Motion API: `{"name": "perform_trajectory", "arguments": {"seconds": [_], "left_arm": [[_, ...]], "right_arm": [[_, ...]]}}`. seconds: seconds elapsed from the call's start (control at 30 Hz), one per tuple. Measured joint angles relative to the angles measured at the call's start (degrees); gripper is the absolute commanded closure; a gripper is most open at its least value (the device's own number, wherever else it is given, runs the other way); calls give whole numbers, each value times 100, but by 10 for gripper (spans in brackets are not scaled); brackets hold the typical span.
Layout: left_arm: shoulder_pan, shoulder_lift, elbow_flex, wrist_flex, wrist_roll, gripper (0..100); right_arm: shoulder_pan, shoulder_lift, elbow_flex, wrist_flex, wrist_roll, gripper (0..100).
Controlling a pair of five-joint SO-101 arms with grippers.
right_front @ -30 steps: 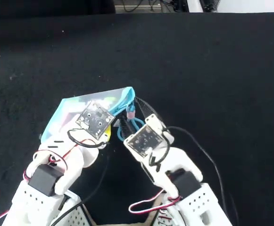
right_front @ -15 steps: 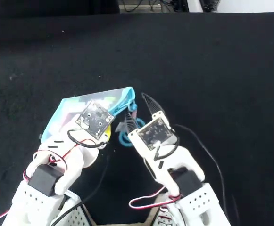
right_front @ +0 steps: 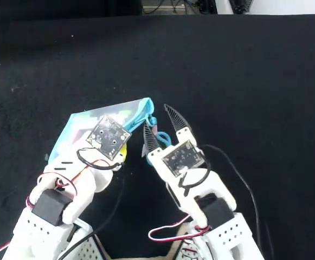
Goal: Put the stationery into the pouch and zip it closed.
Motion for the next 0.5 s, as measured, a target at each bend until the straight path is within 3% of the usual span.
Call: {"name": "perform_trajectory", "arguments": {"seconds": [0.23,0.33,0.5], "left_arm": [[0,0,0,0,0,970],[0,0,0,0,0,970],[0,0,0,0,0,970]], "right_arm": [[0,273,0,-141,193,895],[0,273,0,-141,220,991],[105,273,0,-141,220,988]]}}
